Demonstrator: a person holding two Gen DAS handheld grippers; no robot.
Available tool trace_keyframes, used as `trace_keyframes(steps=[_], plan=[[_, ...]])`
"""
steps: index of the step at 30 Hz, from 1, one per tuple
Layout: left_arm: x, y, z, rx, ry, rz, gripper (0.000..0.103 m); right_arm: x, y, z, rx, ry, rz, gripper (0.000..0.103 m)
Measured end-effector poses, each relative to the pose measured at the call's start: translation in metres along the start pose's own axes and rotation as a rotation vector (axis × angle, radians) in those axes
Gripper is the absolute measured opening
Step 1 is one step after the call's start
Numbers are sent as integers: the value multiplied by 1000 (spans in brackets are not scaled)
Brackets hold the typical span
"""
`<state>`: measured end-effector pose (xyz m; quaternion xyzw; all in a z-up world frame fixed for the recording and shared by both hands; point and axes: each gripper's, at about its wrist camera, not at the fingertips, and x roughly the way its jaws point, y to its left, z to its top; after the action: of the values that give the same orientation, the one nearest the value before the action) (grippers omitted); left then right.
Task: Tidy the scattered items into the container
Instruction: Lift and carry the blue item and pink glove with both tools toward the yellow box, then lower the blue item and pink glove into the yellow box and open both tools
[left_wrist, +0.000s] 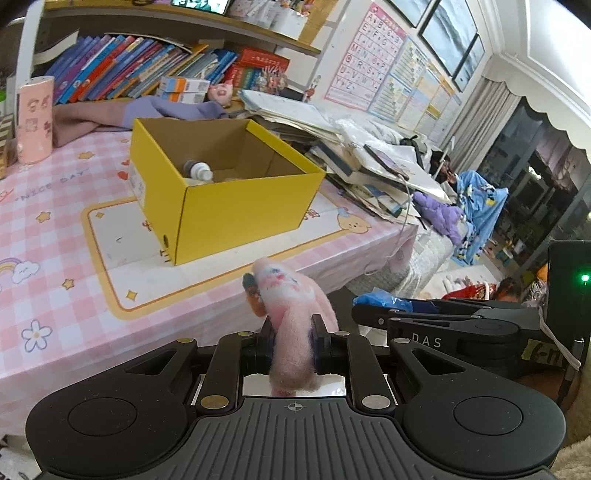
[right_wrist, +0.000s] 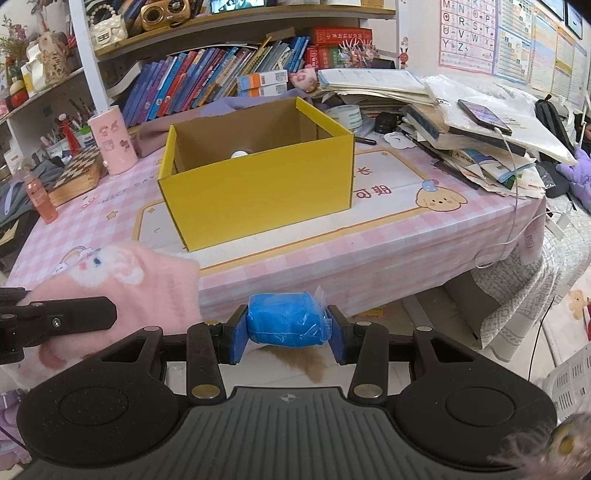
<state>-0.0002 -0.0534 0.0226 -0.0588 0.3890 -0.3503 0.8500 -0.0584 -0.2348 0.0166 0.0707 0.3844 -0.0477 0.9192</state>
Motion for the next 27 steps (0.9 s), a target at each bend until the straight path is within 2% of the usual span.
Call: trace_keyframes(steps=[15, 21, 27], plan=[[17, -6, 15, 37, -4, -33, 17, 6, -12, 12, 13, -18, -23, 41], [19, -4, 27, 54, -51, -10, 17, 14, -15, 27, 2, -55, -14, 41], [22, 3, 51, 47, -110, 22, 17, 26, -15, 58, -43, -112, 14, 41]])
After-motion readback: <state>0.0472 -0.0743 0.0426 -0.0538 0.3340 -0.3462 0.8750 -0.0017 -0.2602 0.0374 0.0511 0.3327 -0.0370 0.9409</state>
